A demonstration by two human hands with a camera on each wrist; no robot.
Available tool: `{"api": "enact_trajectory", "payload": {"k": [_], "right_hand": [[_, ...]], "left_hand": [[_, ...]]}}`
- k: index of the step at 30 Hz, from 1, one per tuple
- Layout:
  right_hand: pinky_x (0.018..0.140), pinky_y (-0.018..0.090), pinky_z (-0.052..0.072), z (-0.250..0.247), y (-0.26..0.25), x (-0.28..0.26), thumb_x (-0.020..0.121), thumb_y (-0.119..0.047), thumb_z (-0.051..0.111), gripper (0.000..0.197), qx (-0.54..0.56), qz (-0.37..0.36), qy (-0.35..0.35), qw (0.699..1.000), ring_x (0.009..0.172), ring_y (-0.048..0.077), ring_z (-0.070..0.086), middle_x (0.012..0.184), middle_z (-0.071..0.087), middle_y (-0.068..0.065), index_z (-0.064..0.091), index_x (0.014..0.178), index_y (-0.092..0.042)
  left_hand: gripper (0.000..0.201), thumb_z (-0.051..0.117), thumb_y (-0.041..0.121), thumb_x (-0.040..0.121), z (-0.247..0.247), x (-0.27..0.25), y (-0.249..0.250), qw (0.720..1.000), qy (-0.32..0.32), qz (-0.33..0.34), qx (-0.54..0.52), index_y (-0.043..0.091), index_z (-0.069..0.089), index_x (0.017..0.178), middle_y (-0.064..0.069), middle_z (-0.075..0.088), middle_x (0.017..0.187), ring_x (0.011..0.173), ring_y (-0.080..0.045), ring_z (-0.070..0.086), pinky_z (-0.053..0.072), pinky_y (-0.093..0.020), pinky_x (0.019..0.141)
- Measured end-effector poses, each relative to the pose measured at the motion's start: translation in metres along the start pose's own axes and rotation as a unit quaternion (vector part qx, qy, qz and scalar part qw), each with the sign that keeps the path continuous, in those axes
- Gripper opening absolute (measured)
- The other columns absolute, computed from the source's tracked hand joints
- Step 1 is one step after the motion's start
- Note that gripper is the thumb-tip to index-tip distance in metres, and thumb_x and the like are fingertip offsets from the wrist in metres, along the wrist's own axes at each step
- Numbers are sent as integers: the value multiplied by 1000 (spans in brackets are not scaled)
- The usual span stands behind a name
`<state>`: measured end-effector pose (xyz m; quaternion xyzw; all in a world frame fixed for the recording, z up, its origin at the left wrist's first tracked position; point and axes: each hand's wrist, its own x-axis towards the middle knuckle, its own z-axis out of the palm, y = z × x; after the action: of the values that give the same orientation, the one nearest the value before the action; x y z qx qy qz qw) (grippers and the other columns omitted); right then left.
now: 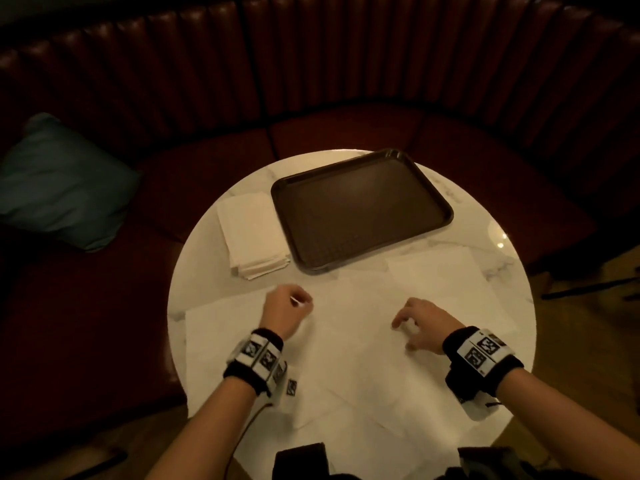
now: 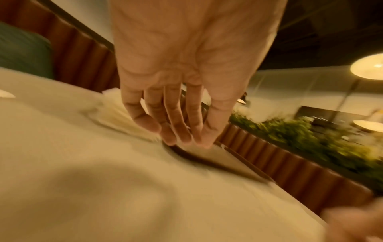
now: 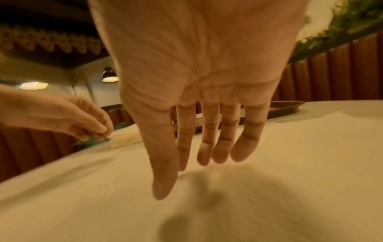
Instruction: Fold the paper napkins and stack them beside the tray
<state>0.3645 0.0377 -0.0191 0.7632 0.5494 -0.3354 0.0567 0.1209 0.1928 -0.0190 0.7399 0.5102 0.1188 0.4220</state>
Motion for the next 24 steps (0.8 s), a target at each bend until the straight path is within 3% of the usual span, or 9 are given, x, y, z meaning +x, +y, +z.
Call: {"api": "enact_trajectory", "payload": {"k": [2, 5, 7, 11, 14, 17, 19, 21, 24], "right_hand": [[95, 31, 40, 5, 8, -7, 71, -32, 80, 62, -45, 9, 16, 999, 118, 20, 40, 127, 40, -5, 52, 126, -35], [98, 37, 39, 9, 12, -12, 67, -39, 82, 75, -77, 24, 38, 996, 123, 23, 36, 137, 34, -5, 43, 131, -38], [98, 39, 39, 11, 12, -14, 63, -40, 84, 80, -73, 24, 54, 996, 123, 24, 36, 138, 33, -4, 41, 130, -39], [98, 38, 38, 8, 18, -14, 59, -47, 84, 81, -83, 10, 65, 994, 120, 23, 39, 132, 39, -4, 40, 127, -38], [94, 37, 35, 5, 21, -15, 56, -53, 83, 62, -94, -8, 53, 994, 117, 22, 40, 119, 44, -5, 45, 102, -37], [91, 36, 35, 3, 24, -18, 53, -55, 83, 50, -82, -23, 50, 995, 113, 20, 40, 105, 39, -8, 44, 76, -34], [89, 35, 35, 2, 29, -18, 50, -55, 82, 51, -36, -38, 62, 997, 110, 17, 39, 106, 39, -10, 41, 73, -36], [86, 34, 36, -3, 34, -20, 44, -57, 83, 60, 35, -68, 83, 994, 109, 14, 38, 112, 40, -13, 41, 85, -42], [96, 33, 38, -14, 39, -18, 20, -75, 78, 102, 156, -139, 107, 972, 116, 11, 39, 127, 40, -18, 39, 111, -50]], "left_hand": [[7, 76, 20, 79, 33, -20, 11, 998, -54, 5, 30, 14, 73, 82, -2, 69, 85, 72, -13, 58, 48, -27, 71], [34, 71, 43, 81, 78, -44, 25, 985, -105, 11, 134, 18, 66, 103, -2, 61, 107, 98, -18, 57, 47, -32, 86], [55, 67, 55, 79, 99, -56, 33, 967, -115, 16, 228, 21, 54, 120, -1, 51, 121, 113, -22, 48, 42, -37, 94], [82, 71, 55, 75, 123, -67, 38, 947, -111, -28, 298, 18, 34, 137, -6, 41, 136, 126, -28, 38, 34, -43, 103], [72, 72, 51, 76, 125, -67, 40, 949, -112, -58, 288, 17, 40, 131, -5, 45, 133, 126, -27, 39, 31, -41, 106], [30, 78, 36, 73, 123, -69, 45, 981, -84, -68, 163, 23, 55, 87, 1, 54, 104, 100, -17, 51, 42, -25, 86], [28, 81, 26, 70, 121, -68, 45, 995, -62, -75, 18, 26, 53, 66, 7, 56, 83, 76, -9, 54, 46, -17, 68], [25, 79, 19, 75, 116, -69, 55, 989, -62, -71, -116, 23, 57, 64, 8, 59, 71, 66, -5, 55, 48, -21, 61], [22, 65, 10, 88, 101, -68, 78, 960, -57, -72, -264, 16, 57, 69, 5, 57, 62, 60, -6, 54, 43, -17, 54]]}}
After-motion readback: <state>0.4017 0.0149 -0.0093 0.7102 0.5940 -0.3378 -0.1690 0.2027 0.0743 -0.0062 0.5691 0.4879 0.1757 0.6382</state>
